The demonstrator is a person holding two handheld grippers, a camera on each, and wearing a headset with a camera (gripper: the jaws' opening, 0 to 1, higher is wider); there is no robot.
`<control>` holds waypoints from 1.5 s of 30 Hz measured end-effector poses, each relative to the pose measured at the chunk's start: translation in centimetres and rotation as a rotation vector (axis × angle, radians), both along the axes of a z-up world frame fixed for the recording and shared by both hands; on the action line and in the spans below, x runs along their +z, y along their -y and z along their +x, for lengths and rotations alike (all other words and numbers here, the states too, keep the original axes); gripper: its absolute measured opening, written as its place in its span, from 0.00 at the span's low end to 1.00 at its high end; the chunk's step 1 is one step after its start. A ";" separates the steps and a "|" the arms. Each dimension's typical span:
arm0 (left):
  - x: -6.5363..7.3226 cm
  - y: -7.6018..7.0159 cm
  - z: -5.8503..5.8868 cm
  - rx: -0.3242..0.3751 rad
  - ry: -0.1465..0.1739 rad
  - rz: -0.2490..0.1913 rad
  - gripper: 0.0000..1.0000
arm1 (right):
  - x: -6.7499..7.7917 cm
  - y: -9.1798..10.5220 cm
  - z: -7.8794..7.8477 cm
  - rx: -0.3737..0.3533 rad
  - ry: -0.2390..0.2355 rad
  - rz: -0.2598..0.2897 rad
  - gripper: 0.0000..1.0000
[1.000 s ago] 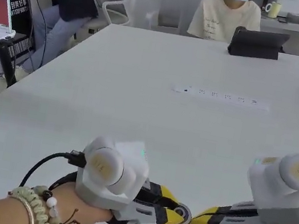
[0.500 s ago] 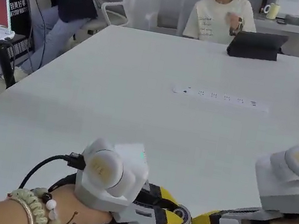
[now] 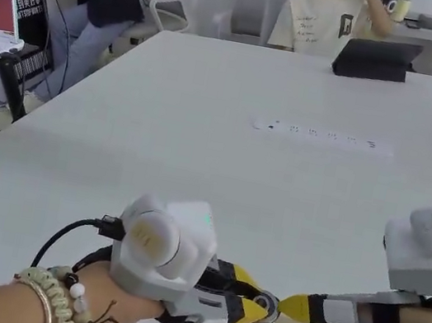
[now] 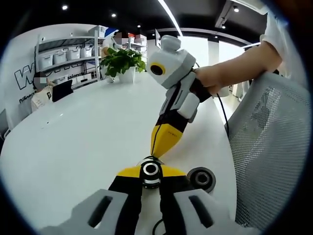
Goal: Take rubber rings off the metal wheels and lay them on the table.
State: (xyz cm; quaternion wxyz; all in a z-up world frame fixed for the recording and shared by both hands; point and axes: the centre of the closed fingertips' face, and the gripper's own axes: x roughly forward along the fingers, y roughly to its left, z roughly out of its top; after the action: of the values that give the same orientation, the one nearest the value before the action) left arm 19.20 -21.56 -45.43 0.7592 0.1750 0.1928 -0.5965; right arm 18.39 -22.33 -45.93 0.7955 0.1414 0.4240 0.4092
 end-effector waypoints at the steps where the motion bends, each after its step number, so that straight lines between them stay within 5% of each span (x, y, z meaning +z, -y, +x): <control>1: 0.0 0.0 0.0 0.000 0.000 0.000 0.07 | 0.1 -0.1 0.0 0.005 0.007 -0.004 0.00; 21: 0.0 -0.1 0.1 0.001 -0.001 -0.001 0.07 | 0.8 -0.9 0.2 0.044 0.045 -0.023 0.00; 31: 0.0 -0.1 0.2 0.002 0.000 -0.001 0.07 | 1.6 -1.9 0.0 0.075 0.052 0.042 0.00; 34: 0.0 -0.1 0.2 0.004 -0.002 -0.001 0.07 | 0.9 -1.3 0.2 0.070 0.063 -0.025 0.00; 37: 0.0 -0.1 0.2 0.010 -0.006 -0.007 0.07 | 1.0 -1.2 0.3 0.051 0.048 0.010 0.00; 45: 0.0 0.0 0.2 0.016 -0.020 -0.002 0.08 | 0.2 -0.6 0.5 0.037 0.058 -0.042 0.00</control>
State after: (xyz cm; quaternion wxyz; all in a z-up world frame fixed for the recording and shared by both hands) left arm 19.38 -21.51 -45.43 0.7620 0.1666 0.2013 -0.5925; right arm 18.91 -21.75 -45.69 0.8024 0.1050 0.4118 0.4189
